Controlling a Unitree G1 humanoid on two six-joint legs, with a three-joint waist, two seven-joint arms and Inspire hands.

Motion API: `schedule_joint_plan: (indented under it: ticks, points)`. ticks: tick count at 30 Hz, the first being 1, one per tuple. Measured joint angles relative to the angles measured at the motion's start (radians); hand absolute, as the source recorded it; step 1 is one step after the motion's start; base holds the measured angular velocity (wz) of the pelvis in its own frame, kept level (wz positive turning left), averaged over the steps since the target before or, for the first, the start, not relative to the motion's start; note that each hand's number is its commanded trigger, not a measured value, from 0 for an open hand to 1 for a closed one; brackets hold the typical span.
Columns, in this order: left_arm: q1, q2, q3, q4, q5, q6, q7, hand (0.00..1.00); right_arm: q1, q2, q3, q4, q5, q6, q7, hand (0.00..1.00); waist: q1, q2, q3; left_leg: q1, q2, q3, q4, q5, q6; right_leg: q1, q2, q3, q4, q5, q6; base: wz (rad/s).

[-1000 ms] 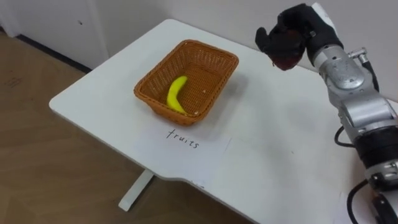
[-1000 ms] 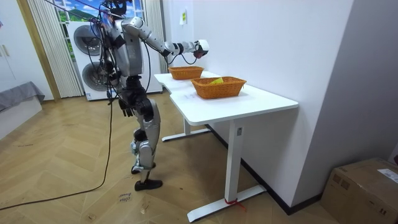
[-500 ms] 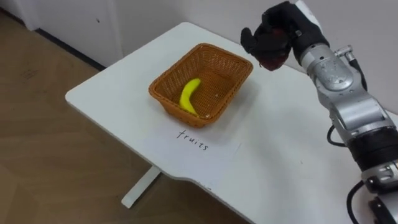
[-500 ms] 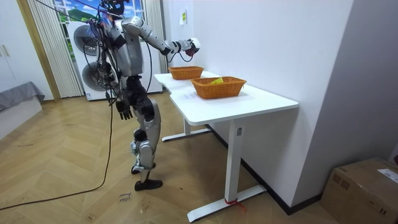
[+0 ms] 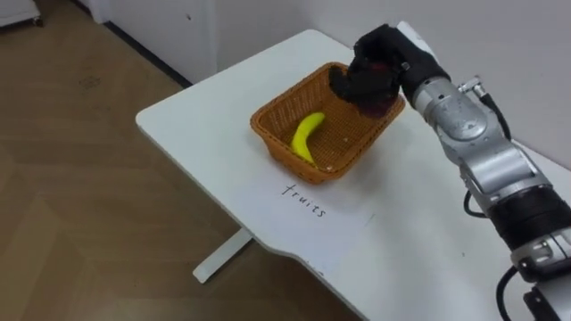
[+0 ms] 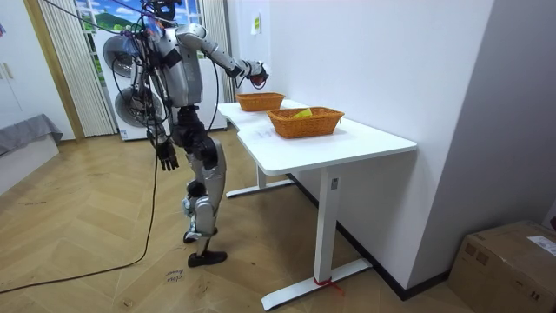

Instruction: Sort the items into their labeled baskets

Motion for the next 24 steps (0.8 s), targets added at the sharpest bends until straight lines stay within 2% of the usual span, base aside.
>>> schedule_joint_plan:
  ticks: [13, 15, 16, 17, 19, 20, 21, 24]
  points:
    - [0.006, 0.011, 0.0, -0.002, 0.001, 0.001, -0.022, 0.0, 0.0, -0.001, 0.044, 0.088, -0.015, 0.0, 0.01, 1.0, 0.041, -0.028, 0.0001, -0.006, 0.0, -0.014, -0.006, 0.0, 0.0, -0.001, -0.001, -0.018, 0.001, 0.0, 0.001, 0.03]
    - [0.005, 0.014, 0.0, -0.003, 0.001, 0.001, -0.026, 0.0, 0.0, -0.001, 0.058, 0.103, -0.015, 0.001, 0.02, 0.6, 0.049, -0.029, 0.0001, -0.015, 0.0, -0.018, 0.0, -0.001, -0.001, -0.003, -0.002, -0.027, 0.001, 0.0, 0.001, 0.07]
    - [0.006, 0.017, 0.0, -0.003, 0.0, 0.001, -0.031, 0.0, 0.0, -0.001, 0.064, 0.105, -0.015, 0.001, 0.029, 0.53, 0.054, -0.029, 0.0012, -0.016, 0.0, -0.018, 0.002, -0.001, -0.001, -0.004, -0.003, -0.028, 0.001, 0.0, 0.001, 0.05]
    - [0.006, 0.019, 0.0, -0.003, 0.0, 0.001, -0.037, 0.0, 0.0, -0.001, 0.068, 0.105, -0.015, 0.001, 0.032, 0.38, 0.055, -0.029, 0.0016, -0.016, 0.0, -0.018, 0.003, -0.001, -0.001, -0.004, -0.004, -0.028, 0.001, 0.0, 0.001, 0.0]
    - [0.008, 0.029, 0.0, -0.003, 0.0, 0.001, -0.044, 0.0, -0.001, -0.001, 0.083, 0.105, -0.015, 0.001, 0.042, 0.19, 0.06, -0.033, 0.0015, -0.016, -0.001, -0.021, 0.005, -0.001, -0.001, -0.003, -0.008, -0.03, 0.002, 0.0, 0.001, 0.02]
    - [0.008, 0.032, 0.0, -0.003, 0.0, 0.001, -0.045, 0.0, -0.001, -0.001, 0.085, 0.105, -0.015, 0.001, 0.045, 0.06, 0.062, -0.034, 0.0018, -0.017, -0.001, -0.021, 0.006, -0.001, -0.001, -0.003, -0.008, -0.031, 0.002, 0.0, 0.001, 0.03]
    - [0.008, 0.035, 0.0, -0.003, 0.0, 0.001, -0.047, 0.0, -0.001, -0.001, 0.087, 0.105, -0.015, 0.001, 0.05, 0.0, 0.064, -0.035, 0.0018, -0.017, -0.001, -0.022, 0.007, -0.001, -0.001, -0.003, -0.009, -0.032, 0.002, 0.0, 0.001, 0.0]
    - [0.008, 0.036, 0.0, -0.003, 0.0, -0.001, -0.05, 0.0, -0.001, -0.001, 0.09, 0.105, -0.015, 0.0, 0.053, 0.0, 0.072, -0.036, 0.0018, -0.017, -0.002, -0.022, 0.008, 0.0, -0.001, -0.002, -0.01, -0.033, 0.006, 0.0, 0.001, 0.0]
